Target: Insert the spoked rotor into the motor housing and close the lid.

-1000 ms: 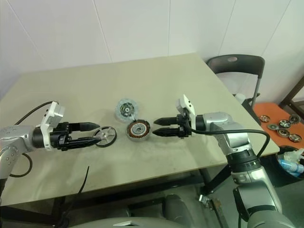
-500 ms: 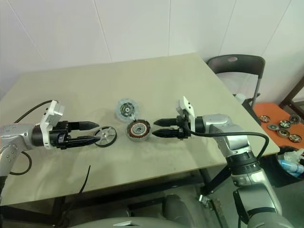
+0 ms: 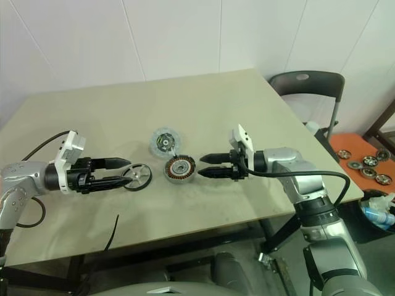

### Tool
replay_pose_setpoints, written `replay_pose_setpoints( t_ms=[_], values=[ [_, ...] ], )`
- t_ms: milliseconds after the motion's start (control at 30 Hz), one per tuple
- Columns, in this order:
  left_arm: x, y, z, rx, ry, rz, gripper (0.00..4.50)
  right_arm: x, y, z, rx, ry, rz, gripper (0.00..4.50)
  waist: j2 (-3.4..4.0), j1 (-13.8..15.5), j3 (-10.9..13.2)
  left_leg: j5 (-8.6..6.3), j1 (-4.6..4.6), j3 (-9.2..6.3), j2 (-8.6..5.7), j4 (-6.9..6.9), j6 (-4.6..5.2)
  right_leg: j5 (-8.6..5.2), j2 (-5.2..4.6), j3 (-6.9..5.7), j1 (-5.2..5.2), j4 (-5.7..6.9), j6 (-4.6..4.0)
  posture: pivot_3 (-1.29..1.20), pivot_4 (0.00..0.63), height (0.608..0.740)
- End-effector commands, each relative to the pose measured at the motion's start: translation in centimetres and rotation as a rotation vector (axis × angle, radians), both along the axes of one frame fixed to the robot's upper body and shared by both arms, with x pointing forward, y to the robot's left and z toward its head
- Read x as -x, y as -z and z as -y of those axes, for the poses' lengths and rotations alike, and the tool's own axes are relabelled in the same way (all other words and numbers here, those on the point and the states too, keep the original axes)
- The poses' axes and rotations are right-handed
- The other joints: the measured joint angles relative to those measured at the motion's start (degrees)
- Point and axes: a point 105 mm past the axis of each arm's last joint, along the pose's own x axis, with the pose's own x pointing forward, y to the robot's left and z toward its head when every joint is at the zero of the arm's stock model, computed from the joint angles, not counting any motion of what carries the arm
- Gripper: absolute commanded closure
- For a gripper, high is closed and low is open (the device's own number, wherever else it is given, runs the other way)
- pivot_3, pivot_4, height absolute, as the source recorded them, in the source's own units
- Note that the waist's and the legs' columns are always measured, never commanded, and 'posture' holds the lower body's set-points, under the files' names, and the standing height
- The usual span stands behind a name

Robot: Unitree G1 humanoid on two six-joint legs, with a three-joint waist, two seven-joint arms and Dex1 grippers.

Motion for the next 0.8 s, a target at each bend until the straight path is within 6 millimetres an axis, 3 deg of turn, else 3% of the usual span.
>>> replay_pose_setpoints(
  t_ms=[33, 800],
  values=[
    [-0.07, -0.81, 0.23, -0.005, 0.007, 0.04, 1.06, 0.1, -1.5, -0.04, -0.017, -0.013, 0.058, 2.25, 0.0, 0.0, 0.0, 0.0, 0.0, 0.0, 0.0, 0.0, 0.0, 0.0, 0.0, 0.0, 0.0, 0.0, 0.0, 0.0, 0.0, 0.74],
    [-0.4, -0.87, 0.46, -0.01, 0.027, 0.038, 1.06, 0.08, -1.04, -0.07, -0.034, 0.022, 0.053, 2.25, -0.05, -0.01, 0.05, 0.0, 0.0, 0.0, 0.0, 0.0, 0.0, 0.0, 0.0, 0.0, 0.0, 0.0, 0.0, 0.0, 0.0, 0.74]
  ],
)
